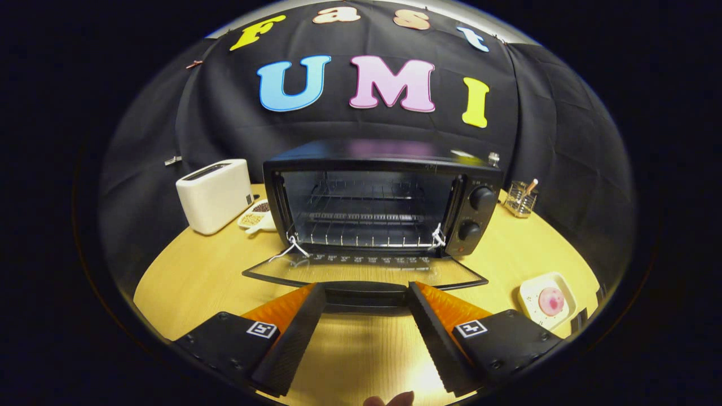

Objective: Open the toaster oven, put the food inside, and close the toaster oven door.

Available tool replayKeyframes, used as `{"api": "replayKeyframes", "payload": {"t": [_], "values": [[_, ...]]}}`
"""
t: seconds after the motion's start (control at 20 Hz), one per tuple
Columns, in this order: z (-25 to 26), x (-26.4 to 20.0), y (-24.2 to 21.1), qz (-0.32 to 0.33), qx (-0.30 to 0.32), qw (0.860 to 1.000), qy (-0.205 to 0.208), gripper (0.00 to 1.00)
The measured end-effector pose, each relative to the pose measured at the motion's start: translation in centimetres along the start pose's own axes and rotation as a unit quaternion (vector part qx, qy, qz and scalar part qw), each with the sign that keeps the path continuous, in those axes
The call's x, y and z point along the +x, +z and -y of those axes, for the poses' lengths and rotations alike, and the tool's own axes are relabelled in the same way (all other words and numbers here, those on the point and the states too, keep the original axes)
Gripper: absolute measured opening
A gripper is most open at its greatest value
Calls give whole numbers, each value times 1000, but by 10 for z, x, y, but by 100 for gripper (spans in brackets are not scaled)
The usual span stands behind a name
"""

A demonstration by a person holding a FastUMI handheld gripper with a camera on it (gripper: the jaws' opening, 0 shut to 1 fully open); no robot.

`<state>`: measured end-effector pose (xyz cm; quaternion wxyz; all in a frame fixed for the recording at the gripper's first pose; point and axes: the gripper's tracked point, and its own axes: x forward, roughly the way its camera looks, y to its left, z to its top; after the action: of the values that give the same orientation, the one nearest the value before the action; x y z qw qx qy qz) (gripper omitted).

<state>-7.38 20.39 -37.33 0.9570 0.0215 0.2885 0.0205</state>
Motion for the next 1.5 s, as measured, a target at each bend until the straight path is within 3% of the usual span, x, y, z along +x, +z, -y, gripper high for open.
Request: {"api": "replayKeyframes", "payload": {"t": [0.15,0.3,0.6,0.7,1.0,1.25,1.5], "values": [[13,11,-26,-62,17,998,-8,98],[20,8,-29,-77,-8,997,5,97],[37,-25,32,-31,-35,995,93,99],[63,-36,47,-37,-36,993,108,98],[180,-48,57,-92,-20,991,90,97],[264,-45,39,-149,5,986,75,99],[324,-30,2,-224,22,971,78,99]]}}
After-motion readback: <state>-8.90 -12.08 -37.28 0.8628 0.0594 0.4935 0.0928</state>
